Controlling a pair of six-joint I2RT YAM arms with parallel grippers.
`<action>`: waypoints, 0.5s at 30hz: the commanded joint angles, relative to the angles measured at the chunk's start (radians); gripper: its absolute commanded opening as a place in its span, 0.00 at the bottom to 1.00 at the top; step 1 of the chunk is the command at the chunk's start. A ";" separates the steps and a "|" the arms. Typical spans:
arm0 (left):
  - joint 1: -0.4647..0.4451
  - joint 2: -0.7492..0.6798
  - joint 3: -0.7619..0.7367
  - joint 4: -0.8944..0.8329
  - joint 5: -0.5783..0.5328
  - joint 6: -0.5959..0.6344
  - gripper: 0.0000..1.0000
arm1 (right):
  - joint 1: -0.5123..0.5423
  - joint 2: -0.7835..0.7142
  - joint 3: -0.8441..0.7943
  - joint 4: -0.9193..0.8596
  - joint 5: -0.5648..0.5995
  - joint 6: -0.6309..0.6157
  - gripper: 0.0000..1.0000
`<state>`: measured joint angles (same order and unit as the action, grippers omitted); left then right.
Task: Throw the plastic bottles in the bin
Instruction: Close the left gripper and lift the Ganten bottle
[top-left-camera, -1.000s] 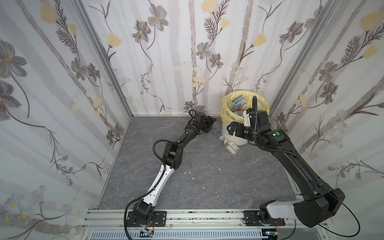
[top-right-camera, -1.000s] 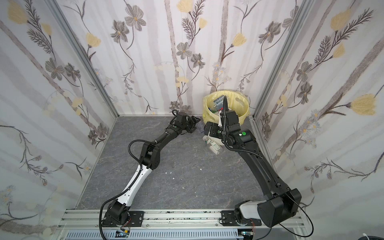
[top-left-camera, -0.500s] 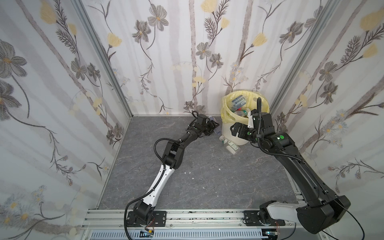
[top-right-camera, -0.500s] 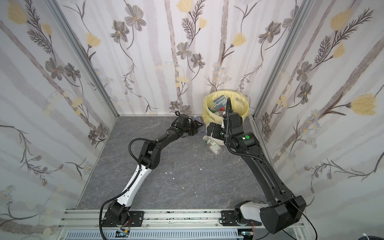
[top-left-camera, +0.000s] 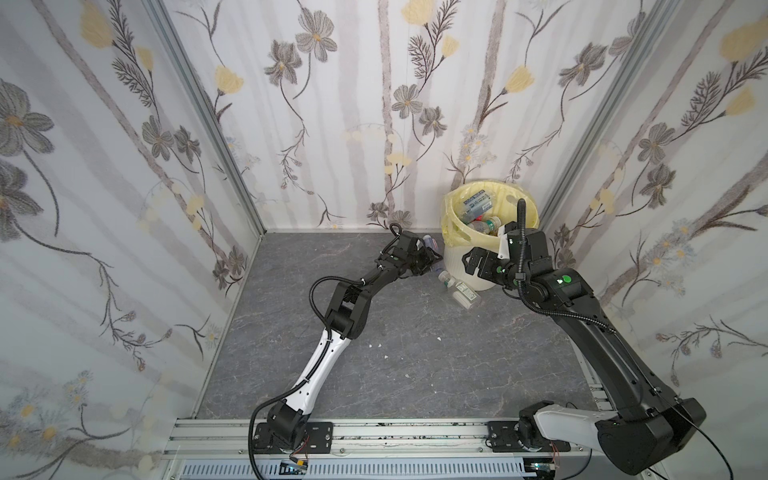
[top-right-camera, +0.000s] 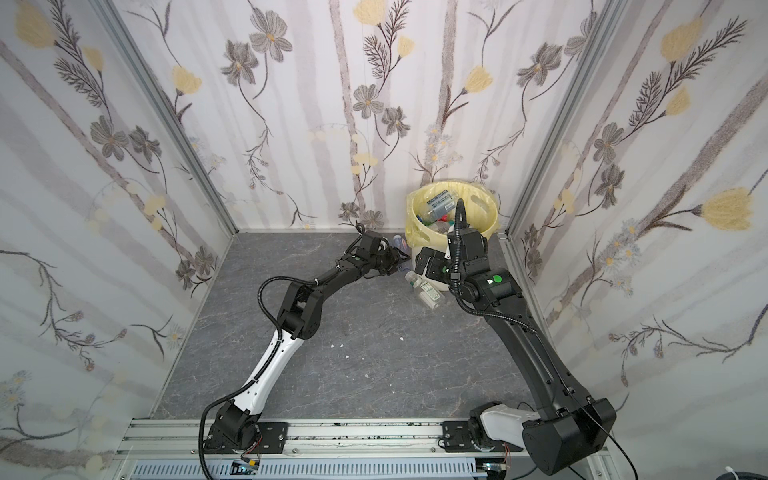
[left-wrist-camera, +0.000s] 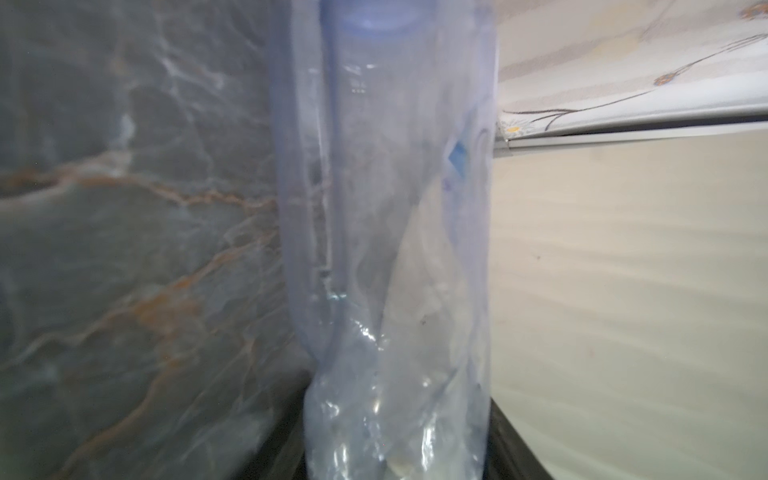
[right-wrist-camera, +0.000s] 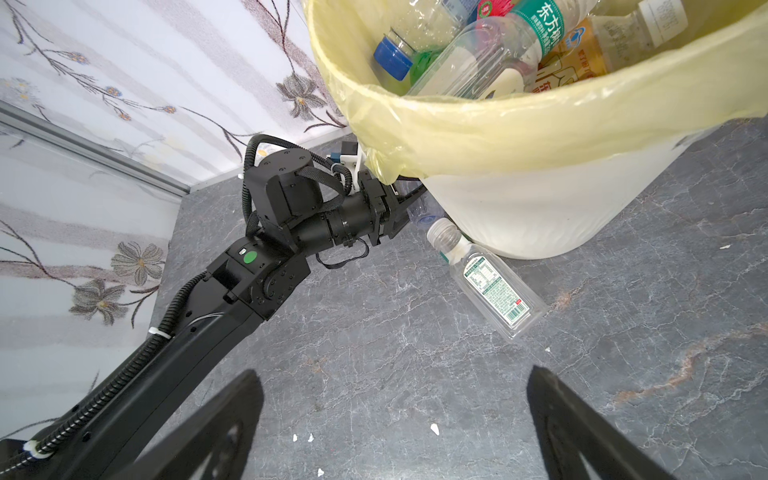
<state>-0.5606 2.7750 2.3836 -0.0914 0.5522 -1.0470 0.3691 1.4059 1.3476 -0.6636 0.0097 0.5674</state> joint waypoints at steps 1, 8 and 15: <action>0.009 -0.046 -0.030 -0.076 -0.006 0.018 0.53 | 0.000 -0.003 -0.006 0.047 0.000 0.006 1.00; 0.046 -0.167 -0.117 -0.074 0.008 0.056 0.49 | 0.000 0.013 -0.018 0.073 -0.038 0.005 1.00; 0.075 -0.291 -0.249 -0.076 0.048 0.126 0.48 | -0.001 0.038 -0.021 0.081 -0.067 0.005 1.00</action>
<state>-0.4881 2.5259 2.1654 -0.1658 0.5682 -0.9680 0.3691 1.4326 1.3281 -0.6254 -0.0341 0.5674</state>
